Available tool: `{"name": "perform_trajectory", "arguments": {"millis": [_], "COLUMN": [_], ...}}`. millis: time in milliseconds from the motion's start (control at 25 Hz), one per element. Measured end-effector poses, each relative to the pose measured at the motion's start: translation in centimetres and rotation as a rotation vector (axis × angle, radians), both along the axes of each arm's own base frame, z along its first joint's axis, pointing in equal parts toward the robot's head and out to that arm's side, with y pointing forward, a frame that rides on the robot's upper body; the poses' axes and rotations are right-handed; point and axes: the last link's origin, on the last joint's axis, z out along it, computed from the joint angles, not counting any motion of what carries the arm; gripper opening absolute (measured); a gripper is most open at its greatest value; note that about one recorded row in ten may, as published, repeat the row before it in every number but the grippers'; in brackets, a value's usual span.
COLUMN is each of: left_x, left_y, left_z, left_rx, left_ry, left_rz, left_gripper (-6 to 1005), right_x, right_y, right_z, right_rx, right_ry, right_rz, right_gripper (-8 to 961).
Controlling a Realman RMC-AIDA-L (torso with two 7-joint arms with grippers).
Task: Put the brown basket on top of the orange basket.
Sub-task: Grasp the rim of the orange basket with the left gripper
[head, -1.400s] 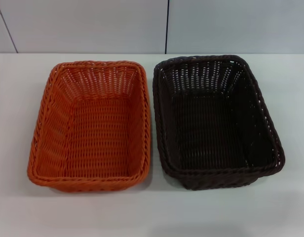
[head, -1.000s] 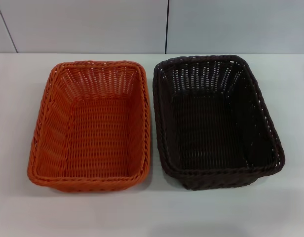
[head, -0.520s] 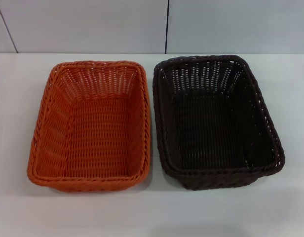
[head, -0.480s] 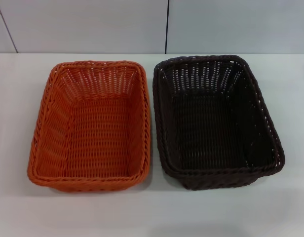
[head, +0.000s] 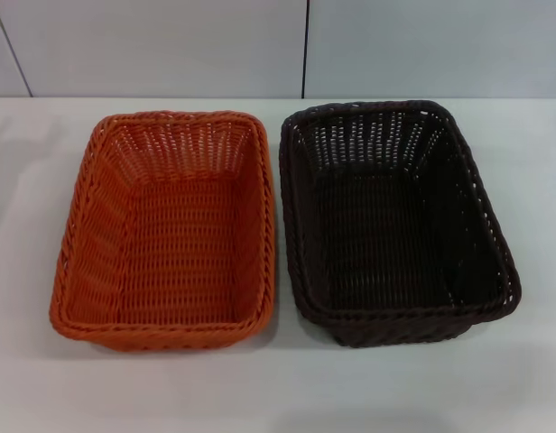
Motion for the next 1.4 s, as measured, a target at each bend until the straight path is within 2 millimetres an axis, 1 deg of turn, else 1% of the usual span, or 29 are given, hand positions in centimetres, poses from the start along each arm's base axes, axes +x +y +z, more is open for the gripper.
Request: {"name": "perform_trajectory", "arguments": {"millis": [120, 160, 200, 240, 280, 320, 480, 520, 560, 600, 640, 680, 720, 800, 840, 880, 920, 1000, 1040, 1080, 1160, 1240, 1400], "left_x": [1.7, 1.9, 2.4, 3.2, 3.2, 3.7, 5.5, 6.4, 6.8, 6.8, 7.4, 7.4, 7.7, 8.2, 8.4, 8.4, 8.6, 8.8, 9.1, 9.1, 9.4, 9.6, 9.6], "left_y": [1.2, 1.3, 1.6, 1.7, 1.7, 1.7, 1.0, 0.5, 0.3, 0.3, -0.3, -0.3, -0.5, -0.9, -1.4, -1.4, -2.0, -2.3, -3.0, -3.0, -3.4, -3.6, -3.6], "left_z": [0.5, 0.6, 1.1, 1.6, 1.6, 1.8, 3.7, 4.3, 4.5, 4.5, 4.1, 4.1, 3.8, 3.4, 3.1, 3.1, 2.6, 2.4, 1.7, 1.7, 1.1, 0.0, -0.6], "left_rx": [-0.148, -0.16, -0.213, -0.309, -0.309, -0.374, -0.528, -0.591, -0.625, -0.625, -0.724, -0.724, -0.761, -0.818, -0.835, -0.835, -0.837, -0.835, -0.85, -0.85, -0.871, -0.912, -0.924], "left_ry": [0.01, 0.01, 0.008, 0.017, 0.017, 0.026, 0.06, 0.104, 0.129, 0.129, 0.181, 0.181, 0.201, 0.236, 0.25, 0.25, 0.251, 0.249, 0.229, 0.229, 0.208, 0.193, 0.178], "left_rz": [-0.01, -0.011, -0.011, -0.007, -0.007, -0.005, 0.036, 0.083, 0.109, 0.109, 0.178, 0.178, 0.207, 0.291, 0.377, 0.377, 0.434, 0.453, 0.472, 0.472, 0.476, 0.489, 0.499], "left_gripper": [858, 858, 858, 858, 858, 858, 858, 857, 857, 857, 857, 857, 857, 853, 850, 848, 846, 842, 840, 837, 833, 829, 820], "right_x": [0.1, 0.1, 0.1, 0.0, 0.0, -0.1, -0.7, -1.0, -1.1, -1.1, -1.2, -1.2, -1.2, -1.2, -1.3, -1.3, -1.3, -1.3, -1.5, -1.5, -1.6, -1.8, -2.0], "right_y": [0.0, 0.0, 0.0, 0.1, 0.1, 0.1, 0.6, 0.8, 0.8, 0.8, 0.9, 0.9, 0.9, 0.9, 1.0, 1.0, 1.0, 1.0, 1.1, 1.1, 1.2, 1.3, 1.4], "right_z": [0.0, 0.2, 0.3, 0.6, 0.6, 0.7, 0.9, 0.9, 0.9, 0.9, 1.2, 1.2, 1.3, 1.7, 2.0, 2.0, 2.1, 2.1, 2.1, 2.1, 2.1, 2.1, 2.1], "right_rx": [0.0, 0.003, 0.006, 0.015, 0.015, 0.019, 0.02, 0.018, 0.018, 0.018, 0.028, 0.028, 0.032, 0.044, 0.052, 0.052, 0.055, 0.056, 0.057, 0.057, 0.056, 0.055, 0.056], "right_ry": [-0.001, -0.004, -0.004, -0.007, -0.007, -0.01, -0.019, -0.023, -0.025, -0.025, -0.033, -0.033, -0.036, -0.044, -0.046, -0.046, -0.046, -0.046, -0.048, -0.048, -0.049, -0.051, -0.052], "right_rz": [-0.004, -0.004, -0.001, 0.007, 0.007, 0.01, 0.021, 0.027, 0.03, 0.03, 0.036, 0.036, 0.037, 0.039, 0.041, 0.041, 0.041, 0.042, 0.044, 0.044, 0.046, 0.051, 0.057], "right_gripper": [633, 633, 633, 634, 634, 634, 634, 634, 634, 634, 634, 634, 634, 634, 634, 634, 634, 634, 634, 634, 634, 634, 634]}}
